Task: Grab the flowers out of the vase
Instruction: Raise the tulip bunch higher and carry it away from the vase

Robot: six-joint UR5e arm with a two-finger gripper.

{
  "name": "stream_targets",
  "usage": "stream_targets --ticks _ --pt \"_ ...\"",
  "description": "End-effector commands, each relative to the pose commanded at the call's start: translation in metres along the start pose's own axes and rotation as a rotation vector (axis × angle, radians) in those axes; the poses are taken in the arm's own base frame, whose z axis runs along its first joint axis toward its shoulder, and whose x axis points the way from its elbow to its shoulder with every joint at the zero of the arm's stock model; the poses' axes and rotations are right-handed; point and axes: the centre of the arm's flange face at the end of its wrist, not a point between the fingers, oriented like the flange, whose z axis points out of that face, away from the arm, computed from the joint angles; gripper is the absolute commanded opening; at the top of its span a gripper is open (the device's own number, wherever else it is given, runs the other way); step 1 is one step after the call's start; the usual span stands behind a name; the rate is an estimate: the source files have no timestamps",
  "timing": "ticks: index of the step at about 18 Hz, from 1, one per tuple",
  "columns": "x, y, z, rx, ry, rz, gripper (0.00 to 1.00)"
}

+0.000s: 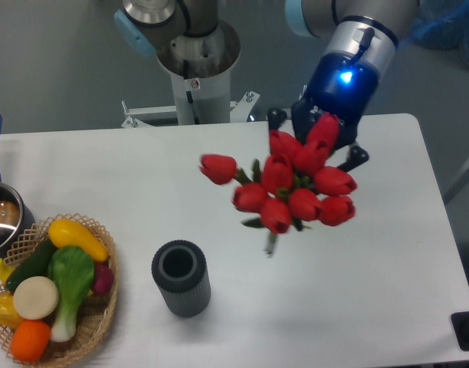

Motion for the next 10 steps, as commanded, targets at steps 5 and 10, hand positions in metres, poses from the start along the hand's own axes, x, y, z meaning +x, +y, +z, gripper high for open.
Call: stream_targets --ticks 5,10 --pt "-0.009 0.018 0.009 -0.09 -0.053 0.052 0.28" --pt "-0.011 0.029 0.01 -0.118 -0.064 0.055 0.24"
